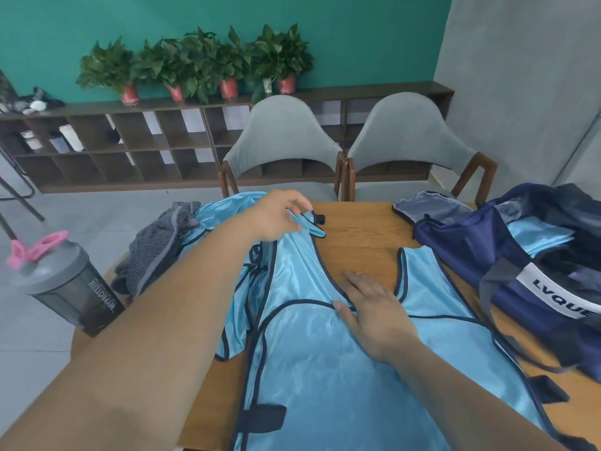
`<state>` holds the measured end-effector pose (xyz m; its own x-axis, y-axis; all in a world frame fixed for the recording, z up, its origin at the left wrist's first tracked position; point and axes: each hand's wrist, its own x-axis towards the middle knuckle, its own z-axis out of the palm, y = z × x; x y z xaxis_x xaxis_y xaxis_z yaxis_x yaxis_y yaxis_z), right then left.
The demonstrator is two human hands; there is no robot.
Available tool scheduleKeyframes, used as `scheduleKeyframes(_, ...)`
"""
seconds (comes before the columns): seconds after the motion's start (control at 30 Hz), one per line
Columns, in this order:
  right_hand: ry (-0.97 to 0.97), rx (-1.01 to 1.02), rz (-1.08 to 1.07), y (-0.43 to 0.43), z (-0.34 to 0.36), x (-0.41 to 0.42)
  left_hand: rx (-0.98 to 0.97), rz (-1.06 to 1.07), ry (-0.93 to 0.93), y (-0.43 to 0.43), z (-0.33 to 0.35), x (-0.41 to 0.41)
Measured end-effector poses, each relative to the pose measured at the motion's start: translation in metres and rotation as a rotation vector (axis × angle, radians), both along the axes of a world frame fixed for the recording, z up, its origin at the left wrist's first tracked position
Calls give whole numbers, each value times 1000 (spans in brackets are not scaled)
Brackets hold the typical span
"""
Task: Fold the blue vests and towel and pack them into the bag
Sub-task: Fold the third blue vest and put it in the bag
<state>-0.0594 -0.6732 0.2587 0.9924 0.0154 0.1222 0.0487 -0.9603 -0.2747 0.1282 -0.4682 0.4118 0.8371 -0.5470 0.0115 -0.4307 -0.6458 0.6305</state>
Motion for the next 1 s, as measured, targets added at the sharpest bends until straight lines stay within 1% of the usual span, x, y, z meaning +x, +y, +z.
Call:
scheduleKeyframes(0.1,-3,23,9,0,1,0,-10,127,-328,0,-20,-7)
scheduleKeyframes(0.17,0,26,7,0,1,-1,-67,173,-496,-3,-38,-27)
scheduleKeyframes(0.23,-6,27,0,0,1,-1,-101,164,-580,-8,-64,-61)
scheduleKeyframes(0.3,-20,16,-5,1,0,-1,-38,107,-621,-15,-101,-99)
scheduleKeyframes(0.33,-24,9,-5,1,-1,0,50,66,-610,-17,-121,-115)
scheduleKeyframes(0.4,-16,4,2,1,-1,0,270,37,-463,-18,-149,-134)
scheduleKeyframes(0.43,-10,1,7,1,-1,0,335,51,-370,-16,-155,-136)
scheduleKeyframes(0.47,-6,-5,9,0,-1,-1,346,57,-311,-14,-157,-136)
scheduleKeyframes(0.53,-5,-20,2,1,-2,-5,263,35,-311,-11,-153,-135)
scheduleKeyframes(0.6,1,-35,-6,2,-4,-13,93,64,-386,-4,-147,-140)
scheduleKeyframes(0.67,14,-28,-14,3,-7,-22,-15,201,-497,8,-140,-141)
scheduleKeyframes(0.7,22,-16,-16,3,-6,-25,-43,289,-522,15,-137,-139)
scheduleKeyframes(0.77,38,19,-34,5,3,-26,-70,396,-449,26,-126,-127)
scheduleKeyframes(0.83,28,72,-88,8,18,-16,-68,409,-326,32,-115,-111)
scheduleKeyframes(0.9,18,207,-126,15,35,5,-30,375,-250,34,-107,-95)
scheduleKeyframes(1.0,87,446,-89,26,48,42,4,292,-156,33,-93,-74)
